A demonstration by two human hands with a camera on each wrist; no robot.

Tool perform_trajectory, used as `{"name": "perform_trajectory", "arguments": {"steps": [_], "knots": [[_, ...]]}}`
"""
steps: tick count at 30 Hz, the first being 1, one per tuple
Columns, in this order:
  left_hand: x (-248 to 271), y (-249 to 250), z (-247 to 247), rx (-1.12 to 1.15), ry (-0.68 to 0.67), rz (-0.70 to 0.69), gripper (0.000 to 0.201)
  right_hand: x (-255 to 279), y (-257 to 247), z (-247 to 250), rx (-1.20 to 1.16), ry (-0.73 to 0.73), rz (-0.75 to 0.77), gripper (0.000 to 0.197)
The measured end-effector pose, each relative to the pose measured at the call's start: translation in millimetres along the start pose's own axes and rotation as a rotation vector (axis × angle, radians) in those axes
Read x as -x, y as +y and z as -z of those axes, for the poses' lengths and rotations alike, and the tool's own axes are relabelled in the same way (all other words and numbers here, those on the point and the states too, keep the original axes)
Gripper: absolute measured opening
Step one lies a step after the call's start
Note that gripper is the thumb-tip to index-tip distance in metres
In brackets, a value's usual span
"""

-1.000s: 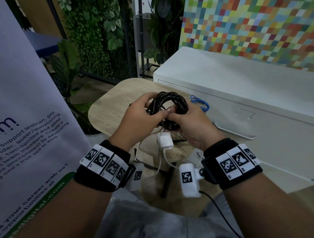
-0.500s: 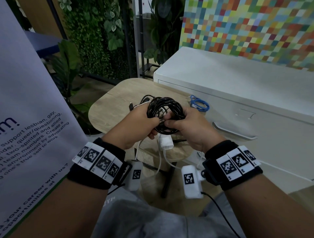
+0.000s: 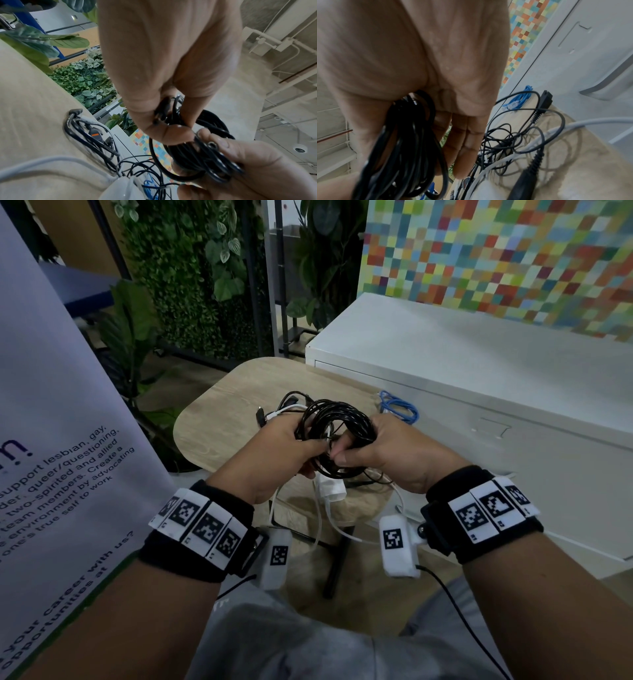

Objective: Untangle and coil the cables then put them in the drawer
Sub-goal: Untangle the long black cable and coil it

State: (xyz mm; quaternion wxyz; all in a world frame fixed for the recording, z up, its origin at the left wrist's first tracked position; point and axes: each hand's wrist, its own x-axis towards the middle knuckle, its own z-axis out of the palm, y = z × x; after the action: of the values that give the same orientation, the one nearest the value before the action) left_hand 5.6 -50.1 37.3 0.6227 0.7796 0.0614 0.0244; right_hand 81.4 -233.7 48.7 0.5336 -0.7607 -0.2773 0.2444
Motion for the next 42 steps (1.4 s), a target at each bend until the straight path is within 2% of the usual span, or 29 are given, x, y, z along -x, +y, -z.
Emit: {"name": "perform_trajectory", "arguments": {"steps": [5,10,15,17,22,23,24,27,28,30,32,34,39,42], "knots": [[-3,1,-1,-0.029,0.039,-0.013,0.011,-1,4,1,-0.02,0.013,-0.008,0.017],[-5,0,-4,0.013,0.105,-0.032,0.008,-4,0,-7,-0.017,0.15,-0.024,0.012],[-7,2,-7,-0.26,0.232,-0.171,0.023,-1,-6,-16,-0.379,0.169,-0.101,0.012],[-8,1,-8,-0.311,0.265,-0.194,0.023,0,-6,-17,-0.429,0.164,-0.092,0.012],[-6,-4,-13,-0.182,0.33,-0.237,0.014,2,-10,-19,-0.475,0.149,-0.037,0.008],[-7,-5,-13,-0.147,0.333,-0.229,0.013,2,-11,-19,-0.489,0.151,-0.017,0.01],[-7,-5,-12,-0.104,0.323,-0.214,0.013,2,-10,-20,-0.492,0.15,0.01,0.021],[-7,-6,-2,0.005,0.254,-0.174,0.018,6,-9,-22,-0.302,0.122,0.089,0.068],[-6,-6,1,0.013,0.227,-0.174,0.025,8,-10,-22,-0.19,0.118,0.105,0.079],[-5,-3,7,0.002,0.175,-0.19,0.031,11,-13,-21,-0.057,0.114,0.122,0.087],[-4,4,11,-0.021,0.097,-0.186,0.026,12,-16,-20,-0.062,0.095,0.134,0.089],[-2,13,11,-0.024,0.029,-0.189,0.02,12,-20,-22,-0.047,0.131,0.141,0.082],[-2,18,8,0.087,0.064,-0.183,0.021,11,-22,-29,0.135,0.422,0.223,0.051],[-3,13,5,0.149,0.062,-0.151,0.029,8,-14,-34,0.253,0.555,0.325,0.053]]}}
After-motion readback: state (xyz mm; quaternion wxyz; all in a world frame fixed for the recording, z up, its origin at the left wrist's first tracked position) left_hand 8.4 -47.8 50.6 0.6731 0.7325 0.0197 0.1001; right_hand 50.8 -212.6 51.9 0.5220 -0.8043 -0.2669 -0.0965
